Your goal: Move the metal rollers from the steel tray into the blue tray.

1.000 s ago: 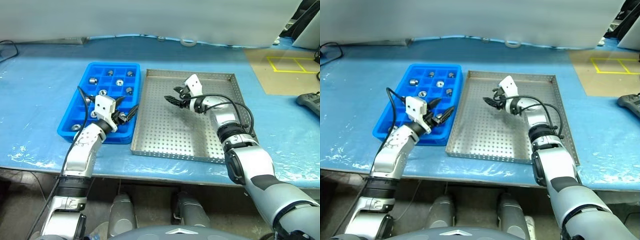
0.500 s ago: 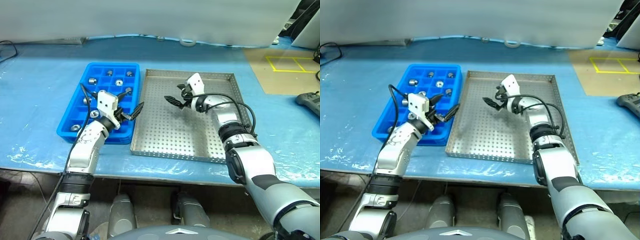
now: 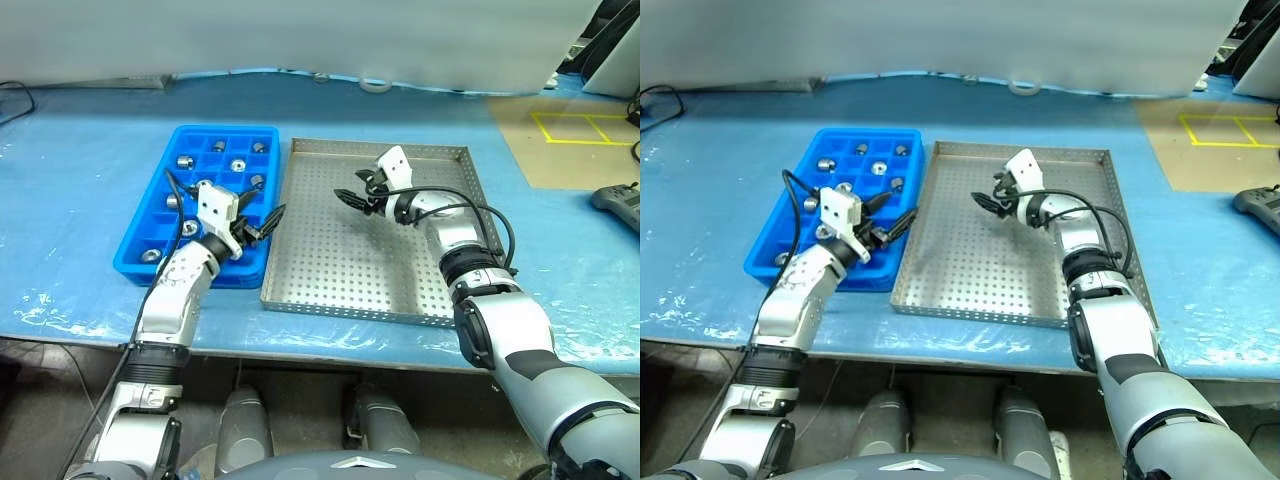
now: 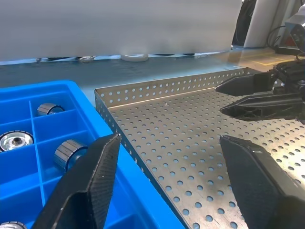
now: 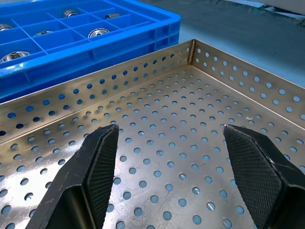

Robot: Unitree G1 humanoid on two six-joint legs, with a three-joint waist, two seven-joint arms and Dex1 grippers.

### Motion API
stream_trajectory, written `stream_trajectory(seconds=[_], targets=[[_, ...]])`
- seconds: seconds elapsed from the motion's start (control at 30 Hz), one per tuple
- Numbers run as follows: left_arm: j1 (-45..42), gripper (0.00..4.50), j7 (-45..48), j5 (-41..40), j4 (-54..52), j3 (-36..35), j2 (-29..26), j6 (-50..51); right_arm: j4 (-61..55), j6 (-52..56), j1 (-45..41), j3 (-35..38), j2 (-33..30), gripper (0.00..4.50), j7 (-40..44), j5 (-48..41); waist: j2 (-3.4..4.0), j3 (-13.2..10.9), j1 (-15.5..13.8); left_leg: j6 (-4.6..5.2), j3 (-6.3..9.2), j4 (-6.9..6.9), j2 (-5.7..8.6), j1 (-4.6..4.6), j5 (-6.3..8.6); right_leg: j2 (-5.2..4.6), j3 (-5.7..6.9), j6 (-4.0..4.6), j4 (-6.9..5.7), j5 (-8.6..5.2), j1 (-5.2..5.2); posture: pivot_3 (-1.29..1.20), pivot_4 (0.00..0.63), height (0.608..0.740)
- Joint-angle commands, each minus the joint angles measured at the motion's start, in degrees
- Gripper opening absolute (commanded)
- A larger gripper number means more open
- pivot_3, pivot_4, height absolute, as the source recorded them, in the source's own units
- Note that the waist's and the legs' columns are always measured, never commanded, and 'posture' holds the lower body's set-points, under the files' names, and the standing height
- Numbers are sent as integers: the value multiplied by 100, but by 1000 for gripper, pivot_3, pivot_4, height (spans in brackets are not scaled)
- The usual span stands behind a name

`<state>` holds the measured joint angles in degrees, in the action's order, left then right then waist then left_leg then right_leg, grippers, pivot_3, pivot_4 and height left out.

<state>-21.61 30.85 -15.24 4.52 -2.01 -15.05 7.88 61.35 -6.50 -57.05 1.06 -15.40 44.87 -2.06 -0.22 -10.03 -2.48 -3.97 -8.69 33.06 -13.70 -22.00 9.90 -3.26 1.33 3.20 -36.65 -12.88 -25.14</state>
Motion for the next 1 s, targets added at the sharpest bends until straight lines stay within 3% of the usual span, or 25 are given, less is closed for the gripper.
stream_trajectory(seconds=[0.03, 0.07, 0.23, 0.3, 0.43, 0.47, 0.57, 0.67, 0.7, 0.8, 0.97, 1.0], targets=[[6, 4160, 78, -129, -176, -50, 30, -91, -247, -14, -32, 78, -19, 4177, 108, -136, 0, 0, 1, 0, 0, 0, 0, -1, 0, 0, 0, 0, 1, 0, 0, -77, 150, 740], [16, 4451, 81, -136, -187, -54, 32, -83, -247, 3, -34, 73, -15, 4482, 66, -124, 0, 0, 1, 1, 0, 0, 0, -1, 0, 0, 0, 0, 1, 0, -1, -77, 150, 740], [-11, 4479, 49, -130, -178, -85, 32, -98, -240, 12, -52, 71, -23, 4495, 18, -116, 0, 0, 1, 1, -1, 0, 0, 0, 1, 0, 0, 0, 1, 0, 0, -80, 150, 740], [-7, 4092, 83, -163, -197, -100, 26, -120, -233, 19, -58, 113, -24, 4500, 38, -165, 0, 0, 1, 1, -1, 0, 0, 0, 1, 0, 0, 0, 1, 0, 0, -82, 150, 740], [29, 2983, 73, -179, -236, -104, -4, -73, -218, 29, -68, 93, -33, 3610, 25, -127, 0, 0, 2, 1, -1, 0, 0, -1, 1, 0, 0, 0, 1, 0, 0, -80, 150, 740], [45, 2983, 61, -209, -245, -120, 12, -65, -209, 18, -66, 88, -32, 3610, 16, -111, 0, 0, 2, 1, -1, 0, 0, 0, 1, 0, 0, 0, 1, 0, 0, -78, 150, 740], [67, 3432, 82, -278, -269, -130, 32, -51, -193, 46, -76, 144, -12, 3590, 12, -167, 0, 0, 1, 2, -1, 0, 0, -1, 1, 0, 0, 0, 2, 0, 0, -73, 150, 740], [56, 4444, 31, -208, -260, -110, 9, -65, -188, 68, -99, 136, 8, 4220, 61, -175, 0, 0, -1, 2, -1, 0, 0, 0, 1, 0, 0, 0, 2, 0, 0, -64, 150, 740], [46, 4500, 0, -177, -244, -110, 3, -73, -179, 68, -107, 132, 15, 4474, 51, -167, 0, 0, -1, 2, -1, 0, 0, 0, 1, 0, 0, 0, 2, 0, 0, -62, 150, 740], [21, 4500, -31, -139, -217, -119, -16, -130, -142, 56, -137, 134, 35, 4474, 49, -164, 0, 0, -1, 2, -1, 0, 0, 0, 1, 0, 0, 0, 2, 0, 0, -57, 150, 740], [-5, 3263, -39, -180, -228, -156, -10, -105, -130, 25, -170, 128, 48, 3166, 79, -161, 0, 0, -4, 2, -1, -1, 0, -1, 1, 0, 0, 0, 3, 0, 0, -53, 150, 740], [-8, 3258, -60, -159, -221, -156, -15, -96, -124, 12, -175, 112, 43, 2839, 62, -136, 0, 0, -5, 2, -1, -1, 0, -1, 1, 0, 0, 0, 3, 0, 0, -53, 150, 740]])
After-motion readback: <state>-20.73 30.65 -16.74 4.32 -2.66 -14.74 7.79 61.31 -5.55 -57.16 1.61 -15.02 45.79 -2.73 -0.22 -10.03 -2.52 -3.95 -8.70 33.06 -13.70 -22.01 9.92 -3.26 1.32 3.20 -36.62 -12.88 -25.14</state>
